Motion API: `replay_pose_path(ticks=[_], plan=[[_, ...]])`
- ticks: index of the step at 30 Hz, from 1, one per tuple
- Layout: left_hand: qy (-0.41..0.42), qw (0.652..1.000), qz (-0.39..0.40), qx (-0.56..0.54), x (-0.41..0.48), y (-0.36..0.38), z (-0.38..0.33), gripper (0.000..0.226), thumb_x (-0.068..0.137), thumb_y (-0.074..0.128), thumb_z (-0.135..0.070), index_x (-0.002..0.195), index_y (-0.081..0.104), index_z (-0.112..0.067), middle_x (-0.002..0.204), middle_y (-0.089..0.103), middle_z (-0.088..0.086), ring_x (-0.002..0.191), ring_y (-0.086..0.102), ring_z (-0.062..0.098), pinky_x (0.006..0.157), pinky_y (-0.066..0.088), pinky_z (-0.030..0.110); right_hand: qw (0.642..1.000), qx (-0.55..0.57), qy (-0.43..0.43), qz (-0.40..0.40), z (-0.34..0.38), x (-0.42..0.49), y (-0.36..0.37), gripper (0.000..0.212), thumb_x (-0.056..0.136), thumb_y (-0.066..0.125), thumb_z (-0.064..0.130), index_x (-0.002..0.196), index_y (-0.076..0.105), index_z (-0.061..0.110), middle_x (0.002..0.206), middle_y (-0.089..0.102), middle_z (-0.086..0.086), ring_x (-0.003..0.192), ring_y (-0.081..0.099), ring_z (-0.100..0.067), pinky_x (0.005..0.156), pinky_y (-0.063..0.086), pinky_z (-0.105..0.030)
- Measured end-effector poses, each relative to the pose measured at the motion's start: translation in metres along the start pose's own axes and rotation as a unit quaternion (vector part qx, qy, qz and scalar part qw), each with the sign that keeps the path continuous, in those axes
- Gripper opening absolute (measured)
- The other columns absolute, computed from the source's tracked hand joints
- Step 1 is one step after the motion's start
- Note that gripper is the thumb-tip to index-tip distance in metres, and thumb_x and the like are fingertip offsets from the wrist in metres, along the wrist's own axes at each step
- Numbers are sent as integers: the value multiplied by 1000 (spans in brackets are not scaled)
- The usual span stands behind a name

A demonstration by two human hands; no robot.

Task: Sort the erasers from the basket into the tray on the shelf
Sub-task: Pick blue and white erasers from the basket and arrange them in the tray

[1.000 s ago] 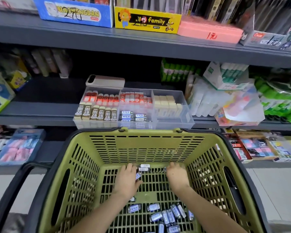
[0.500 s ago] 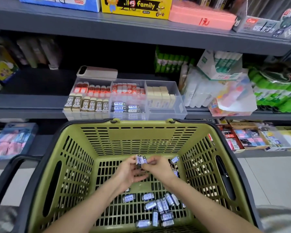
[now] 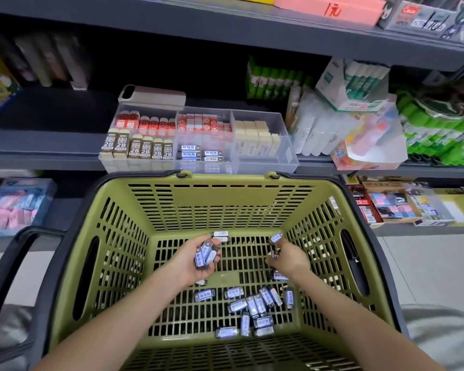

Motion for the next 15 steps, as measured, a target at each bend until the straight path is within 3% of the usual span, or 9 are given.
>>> replay_pose_path(ticks=[3, 6, 8, 11, 13, 15], plan=[[-5, 999, 0, 51, -7, -3, -3, 26, 88, 62, -27, 84, 72, -4, 65, 65, 11, 50, 58, 17, 38, 45, 22, 996, -77, -21, 39, -3, 6, 17, 55, 87, 64, 37, 130, 40, 12, 103, 64, -5, 89, 63, -19, 72, 54, -30], [-17, 996, 0, 88, -15, -5, -2, 24, 84, 66, -26, 86, 72, -3, 64, 64, 10, 53, 56, 18, 40, 45, 22, 998, -28, -32, 54, -3, 9, 25, 48, 86, 67, 27, 125, 43, 12, 111, 63, -7, 95, 62, -20, 80, 54, -32], [-27, 993, -5, 114, -22, -5, 0, 23, 82, 69, -27, 82, 73, -5, 65, 63, 9, 54, 54, 17, 41, 45, 21, 998, 3, -41, 48, 2, 8, 17, 42, 84, 69, 22, 119, 48, 13, 99, 63, -4, 81, 61, -17, 68, 52, -28], [-17, 983, -9, 181, -31, -2, 1, 25, 80, 72, -34, 80, 72, -9, 73, 61, 7, 57, 51, 13, 42, 43, 19, 973, 203, -60, 92, 26, -7, 3, 42, 79, 73, 15, 114, 49, 11, 77, 60, 2, 59, 55, -8, 49, 43, -17], [19, 970, -7, 244, -38, 5, -3, 30, 76, 75, -41, 88, 71, -14, 81, 60, 4, 60, 50, 11, 42, 41, 17, 924, 335, -101, 155, 56, -27, -5, 44, 76, 75, 12, 112, 50, 11, 77, 65, 1, 60, 58, -8, 51, 45, -19], [57, 961, 1, 269, -46, 13, -5, 36, 69, 78, -46, 91, 69, -19, 81, 60, 1, 62, 49, 10, 43, 39, 16, 890, 375, -166, 201, 87, -51, -12, 39, 75, 76, 9, 107, 55, 9, 74, 65, 2, 61, 58, -9, 54, 46, -22]])
Point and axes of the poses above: each hand's wrist, its own x-axis towards the middle knuckle, its own y-axis out of the palm, z = x × y, the point moved 10 cm from there along x, towards the middle knuckle
